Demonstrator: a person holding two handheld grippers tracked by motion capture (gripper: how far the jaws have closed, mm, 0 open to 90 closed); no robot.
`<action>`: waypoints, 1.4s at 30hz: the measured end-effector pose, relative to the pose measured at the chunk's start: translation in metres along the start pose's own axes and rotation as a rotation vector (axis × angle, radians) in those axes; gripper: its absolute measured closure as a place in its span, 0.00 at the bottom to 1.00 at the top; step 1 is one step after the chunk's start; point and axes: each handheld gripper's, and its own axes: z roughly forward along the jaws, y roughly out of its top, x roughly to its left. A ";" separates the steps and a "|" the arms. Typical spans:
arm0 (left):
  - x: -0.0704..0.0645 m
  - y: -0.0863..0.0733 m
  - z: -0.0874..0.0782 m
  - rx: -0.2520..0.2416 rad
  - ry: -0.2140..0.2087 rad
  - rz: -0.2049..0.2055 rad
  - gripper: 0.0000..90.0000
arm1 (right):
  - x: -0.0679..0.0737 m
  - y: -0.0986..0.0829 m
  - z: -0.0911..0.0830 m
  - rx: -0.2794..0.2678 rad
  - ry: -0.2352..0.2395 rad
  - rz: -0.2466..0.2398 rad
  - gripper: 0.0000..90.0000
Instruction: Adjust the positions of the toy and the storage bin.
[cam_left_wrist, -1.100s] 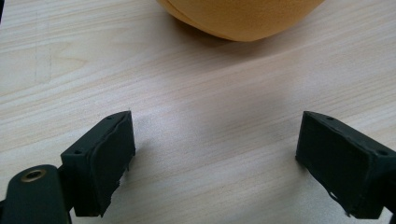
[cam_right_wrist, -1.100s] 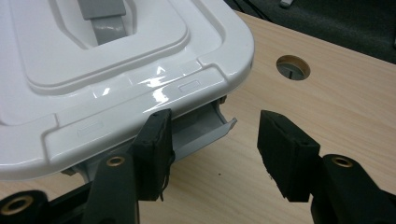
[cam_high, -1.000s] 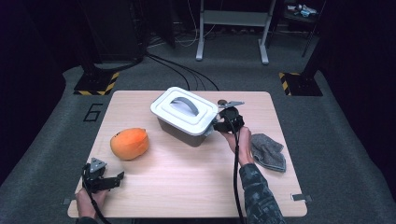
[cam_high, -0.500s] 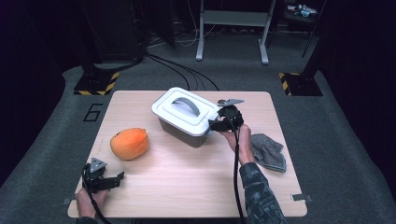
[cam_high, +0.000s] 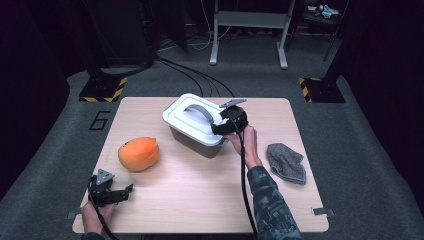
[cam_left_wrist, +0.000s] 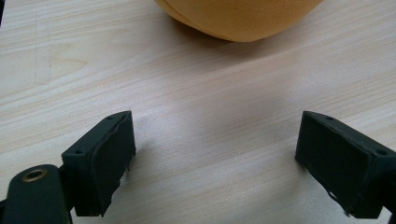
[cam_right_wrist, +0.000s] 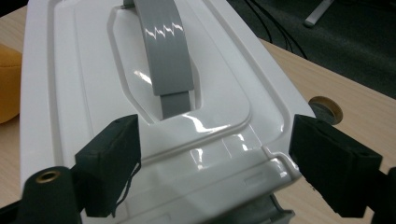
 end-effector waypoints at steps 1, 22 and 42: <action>0.000 0.000 0.000 0.001 0.000 0.000 0.13 | 0.001 0.002 0.002 0.002 0.007 -0.003 0.22; 0.000 0.000 0.000 -0.003 -0.003 0.002 0.13 | 0.015 0.021 0.028 0.019 0.056 -0.073 0.73; 0.000 0.000 0.000 0.000 -0.003 0.005 0.13 | 0.029 0.012 0.014 0.040 0.021 0.016 0.74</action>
